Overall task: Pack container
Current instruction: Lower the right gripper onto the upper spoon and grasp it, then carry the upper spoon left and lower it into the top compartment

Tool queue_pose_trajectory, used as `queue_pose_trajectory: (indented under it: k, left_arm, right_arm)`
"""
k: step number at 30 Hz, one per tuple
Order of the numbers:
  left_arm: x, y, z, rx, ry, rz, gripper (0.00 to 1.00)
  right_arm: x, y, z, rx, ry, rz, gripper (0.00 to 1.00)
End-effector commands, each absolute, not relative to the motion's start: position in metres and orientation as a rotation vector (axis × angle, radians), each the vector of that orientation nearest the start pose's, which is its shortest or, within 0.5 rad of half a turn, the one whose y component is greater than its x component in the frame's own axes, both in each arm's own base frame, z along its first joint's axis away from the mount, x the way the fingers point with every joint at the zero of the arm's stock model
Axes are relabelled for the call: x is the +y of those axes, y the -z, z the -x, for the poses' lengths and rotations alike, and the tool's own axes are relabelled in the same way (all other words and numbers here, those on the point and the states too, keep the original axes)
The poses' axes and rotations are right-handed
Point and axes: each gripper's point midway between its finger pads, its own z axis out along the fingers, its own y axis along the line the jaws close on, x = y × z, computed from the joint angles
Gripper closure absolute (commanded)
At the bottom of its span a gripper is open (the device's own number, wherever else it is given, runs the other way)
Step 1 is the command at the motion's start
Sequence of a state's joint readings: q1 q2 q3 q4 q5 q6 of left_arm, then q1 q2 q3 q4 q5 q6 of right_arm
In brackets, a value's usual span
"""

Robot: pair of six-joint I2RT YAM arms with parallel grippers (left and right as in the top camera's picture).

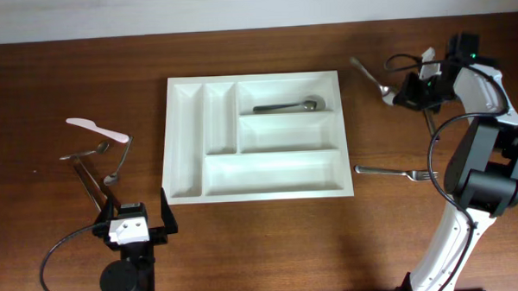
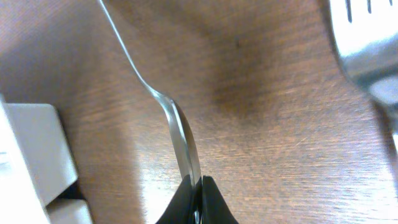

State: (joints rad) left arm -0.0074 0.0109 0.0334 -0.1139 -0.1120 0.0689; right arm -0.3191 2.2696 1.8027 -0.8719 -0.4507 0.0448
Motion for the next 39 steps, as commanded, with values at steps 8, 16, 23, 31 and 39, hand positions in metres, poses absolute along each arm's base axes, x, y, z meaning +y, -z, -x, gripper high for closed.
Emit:
queue_pose_trajectory:
  k: [8,16,23,31,39]
  left_arm:
    - [0.017,-0.158,-0.244,1.663,-0.154,0.004,0.01]
    - [0.017,-0.158,-0.244,1.663,-0.153,0.004,0.01]
    - [0.017,-0.158,-0.244,1.663,-0.153,0.004,0.01]
    - [0.017,-0.158,-0.244,1.663,-0.153,0.004,0.01]
    - [0.017,-0.158,-0.244,1.663,-0.154,0.004,0.01]
  right_arm:
    - [-0.088,-0.126,-0.514,2.644,-0.507,-0.222,0.96]
    - [-0.027,-0.167,-0.507,2.574,-0.712,0.166,0.96]
    - [0.03,-0.166,-0.493,2.583,-0.742,0.47,0.96]
    - [0.065,-0.152,-0.492,2.625,-0.631,0.619,0.96]
    - [0.068,-0.111,-0.493,2.705,-0.678,0.578,0.96]
